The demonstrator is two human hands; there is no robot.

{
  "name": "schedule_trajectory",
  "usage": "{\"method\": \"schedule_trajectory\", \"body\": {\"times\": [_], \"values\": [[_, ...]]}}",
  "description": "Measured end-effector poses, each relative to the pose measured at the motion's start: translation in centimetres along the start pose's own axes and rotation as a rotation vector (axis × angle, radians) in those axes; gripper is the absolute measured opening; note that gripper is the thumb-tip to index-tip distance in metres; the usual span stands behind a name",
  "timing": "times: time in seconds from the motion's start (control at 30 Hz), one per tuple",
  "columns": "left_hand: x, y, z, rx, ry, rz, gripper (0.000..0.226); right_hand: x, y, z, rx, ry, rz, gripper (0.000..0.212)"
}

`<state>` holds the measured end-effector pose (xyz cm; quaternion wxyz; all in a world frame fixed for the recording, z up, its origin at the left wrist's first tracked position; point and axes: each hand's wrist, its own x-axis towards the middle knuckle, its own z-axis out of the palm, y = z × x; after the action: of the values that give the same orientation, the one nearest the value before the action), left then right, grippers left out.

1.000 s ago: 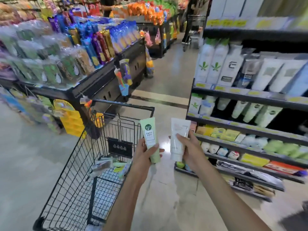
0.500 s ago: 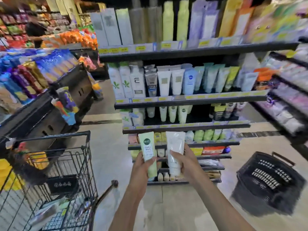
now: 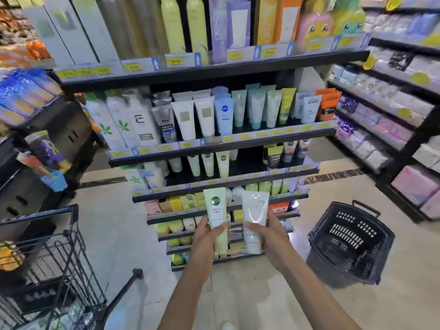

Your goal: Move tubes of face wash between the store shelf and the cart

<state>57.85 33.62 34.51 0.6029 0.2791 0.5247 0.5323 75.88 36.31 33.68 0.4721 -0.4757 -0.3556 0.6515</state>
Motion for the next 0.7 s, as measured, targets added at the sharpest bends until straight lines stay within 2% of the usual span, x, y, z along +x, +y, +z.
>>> {"method": "schedule_trajectory", "body": {"times": [0.17, 0.27, 0.5, 0.7], "values": [[5.0, -0.3, 1.7, 0.0, -0.021, -0.038, 0.036, 4.8, 0.2, -1.5, -0.038, 0.069, 0.025, 0.064], [8.1, -0.5, 2.3, -0.027, -0.031, -0.095, 0.035, 8.2, 0.2, -2.3, -0.071, 0.097, 0.072, 0.054], [14.6, -2.8, 2.9, -0.015, 0.011, -0.165, 0.041, 16.5, 0.3, -4.1, -0.143, 0.145, 0.098, 0.051], [18.5, -5.3, 4.1, -0.031, 0.056, -0.184, 0.039, 24.0, -0.7, -4.9, -0.194, 0.089, 0.092, 0.054]]}}
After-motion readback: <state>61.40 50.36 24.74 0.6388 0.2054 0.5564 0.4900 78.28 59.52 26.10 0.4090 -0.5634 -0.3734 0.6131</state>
